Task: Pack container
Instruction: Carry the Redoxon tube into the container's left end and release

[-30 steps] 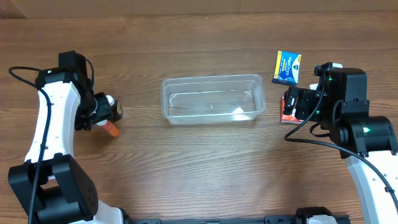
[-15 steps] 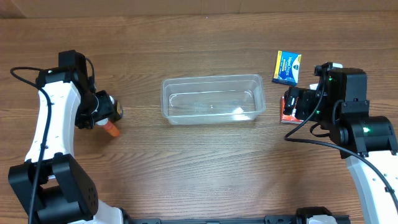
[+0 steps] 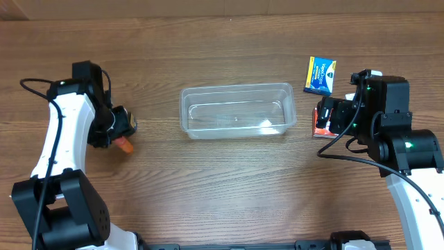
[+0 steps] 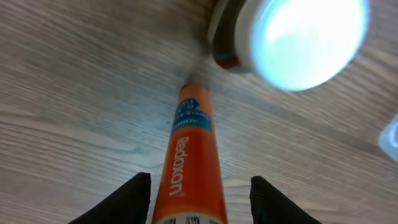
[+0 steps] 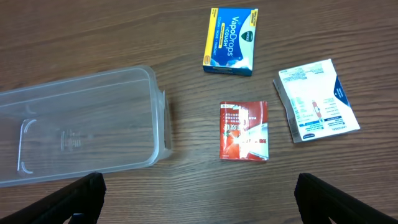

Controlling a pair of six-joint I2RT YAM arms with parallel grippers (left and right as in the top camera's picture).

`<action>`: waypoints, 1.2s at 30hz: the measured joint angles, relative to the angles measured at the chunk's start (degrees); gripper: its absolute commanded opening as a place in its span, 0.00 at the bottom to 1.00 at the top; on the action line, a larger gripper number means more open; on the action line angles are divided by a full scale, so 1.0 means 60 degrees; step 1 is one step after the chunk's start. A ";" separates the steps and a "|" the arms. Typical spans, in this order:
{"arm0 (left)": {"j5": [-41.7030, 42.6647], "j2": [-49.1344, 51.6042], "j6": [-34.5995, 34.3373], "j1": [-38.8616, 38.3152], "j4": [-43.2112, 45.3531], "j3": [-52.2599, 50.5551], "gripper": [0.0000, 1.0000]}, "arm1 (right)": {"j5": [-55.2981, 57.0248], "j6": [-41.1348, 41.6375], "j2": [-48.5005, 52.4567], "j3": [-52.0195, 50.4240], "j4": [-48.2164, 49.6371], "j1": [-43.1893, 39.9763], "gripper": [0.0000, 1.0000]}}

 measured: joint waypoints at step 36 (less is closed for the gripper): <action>-0.0080 -0.0233 -0.0011 -0.1439 -0.2765 0.2951 0.04 | -0.0004 -0.0004 0.0000 0.0000 0.0004 0.0004 1.00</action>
